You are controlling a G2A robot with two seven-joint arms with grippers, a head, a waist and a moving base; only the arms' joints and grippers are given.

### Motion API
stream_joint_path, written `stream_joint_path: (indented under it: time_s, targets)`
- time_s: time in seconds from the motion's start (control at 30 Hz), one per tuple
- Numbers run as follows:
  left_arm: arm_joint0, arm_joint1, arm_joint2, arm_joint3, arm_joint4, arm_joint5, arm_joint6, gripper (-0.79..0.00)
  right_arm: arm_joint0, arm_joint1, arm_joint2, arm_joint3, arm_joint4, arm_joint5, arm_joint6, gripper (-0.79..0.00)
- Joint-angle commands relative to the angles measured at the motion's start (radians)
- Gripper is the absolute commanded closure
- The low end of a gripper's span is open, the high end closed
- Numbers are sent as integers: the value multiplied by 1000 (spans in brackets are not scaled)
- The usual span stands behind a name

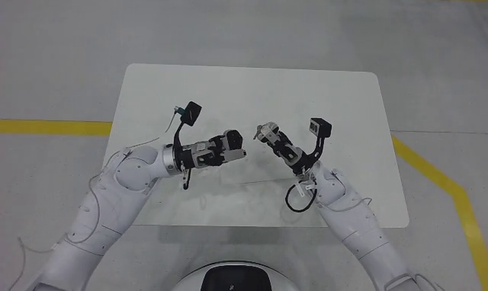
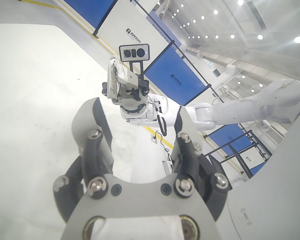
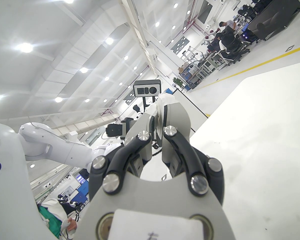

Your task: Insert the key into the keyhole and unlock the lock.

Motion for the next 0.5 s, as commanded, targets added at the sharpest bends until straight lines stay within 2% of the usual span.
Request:
stream_joint_path:
  time_s: [0.0, 0.2, 0.47]
  targets:
    - [-7, -4, 15, 7, 16, 1, 19, -366, 0, 0, 4, 3, 13, 0, 16, 0]
    - [-25, -10, 33, 20, 35, 0, 41, -332, 7, -5, 6, 18, 18, 0, 49, 0]
    - [-41, -22, 59, 23, 167, 54, 125, -323, 10, -12, 9, 22, 28, 0, 69, 0]
